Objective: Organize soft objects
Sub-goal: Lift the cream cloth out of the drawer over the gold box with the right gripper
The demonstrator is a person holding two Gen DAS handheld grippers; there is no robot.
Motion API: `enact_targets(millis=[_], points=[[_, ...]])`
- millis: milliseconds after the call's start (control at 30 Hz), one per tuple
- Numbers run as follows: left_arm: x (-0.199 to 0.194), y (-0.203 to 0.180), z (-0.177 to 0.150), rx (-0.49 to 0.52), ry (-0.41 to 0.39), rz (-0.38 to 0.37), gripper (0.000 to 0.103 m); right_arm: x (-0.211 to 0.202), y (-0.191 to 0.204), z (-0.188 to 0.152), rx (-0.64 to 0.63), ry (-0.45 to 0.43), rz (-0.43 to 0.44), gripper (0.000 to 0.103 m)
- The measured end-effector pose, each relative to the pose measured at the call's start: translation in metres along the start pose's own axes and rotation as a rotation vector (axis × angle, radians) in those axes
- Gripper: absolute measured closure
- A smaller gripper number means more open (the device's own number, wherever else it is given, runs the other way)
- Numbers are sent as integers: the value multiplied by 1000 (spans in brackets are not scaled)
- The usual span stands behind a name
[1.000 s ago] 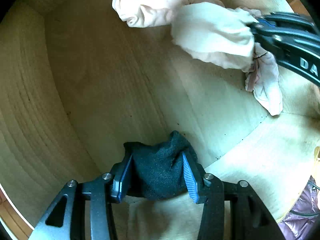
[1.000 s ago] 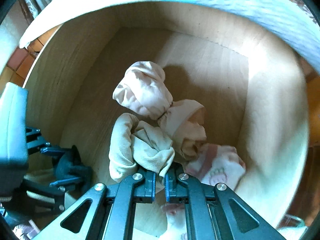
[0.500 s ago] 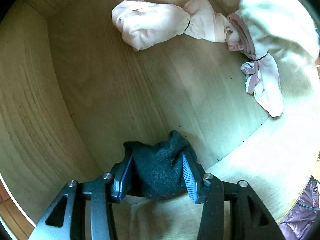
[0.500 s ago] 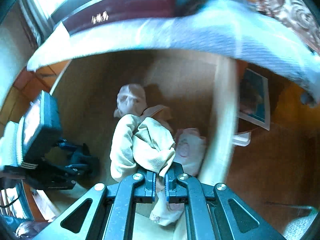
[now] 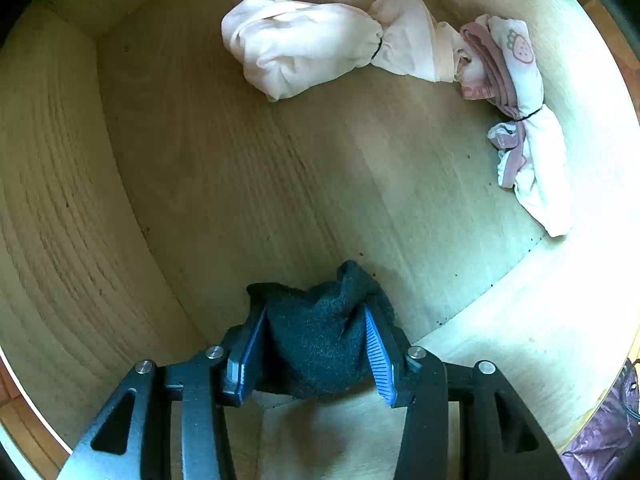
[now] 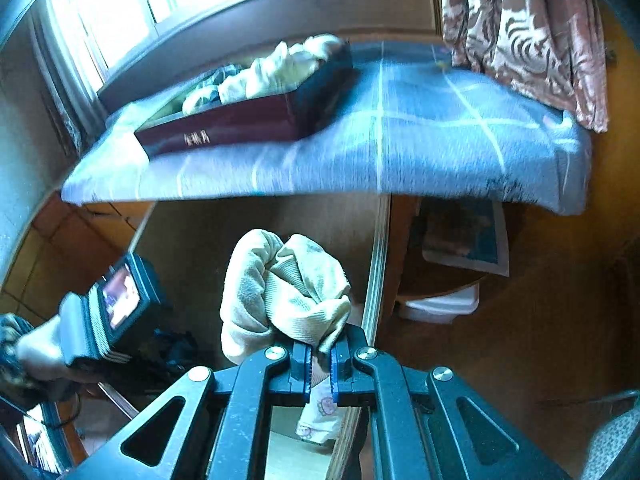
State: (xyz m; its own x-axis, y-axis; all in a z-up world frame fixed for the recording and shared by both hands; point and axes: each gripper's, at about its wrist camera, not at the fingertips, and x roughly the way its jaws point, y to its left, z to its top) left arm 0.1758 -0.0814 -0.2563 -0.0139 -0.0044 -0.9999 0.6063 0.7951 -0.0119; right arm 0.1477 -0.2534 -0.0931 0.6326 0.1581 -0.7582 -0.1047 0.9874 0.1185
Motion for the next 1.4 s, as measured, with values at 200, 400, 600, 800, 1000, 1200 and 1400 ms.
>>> enact_targets(millis=[200,400,600,800,1000,1200,1400], points=[[-1,1,2,-20,-5,2,56,-20,5,18,9,-54,24,97],[-4,6,5,-31,-18,6,56,-27,8,33,20,-91,27,97],[-10,5,5,-37,-36,21,56,-35,8,55,53,-140,46,97],[-13,1,3,-36,-32,35,56,-34,21,79,37,-153,71,97],[-16,-2,6,-35,-9,28,56,-30,36,115,18,-181,76,97],[-11,-3,8,-25,-7,24,56,-9,46,166,57,-182,102,97],[-12,0,8,-27,-6,5,56,33,58,220,52,-127,93,97]])
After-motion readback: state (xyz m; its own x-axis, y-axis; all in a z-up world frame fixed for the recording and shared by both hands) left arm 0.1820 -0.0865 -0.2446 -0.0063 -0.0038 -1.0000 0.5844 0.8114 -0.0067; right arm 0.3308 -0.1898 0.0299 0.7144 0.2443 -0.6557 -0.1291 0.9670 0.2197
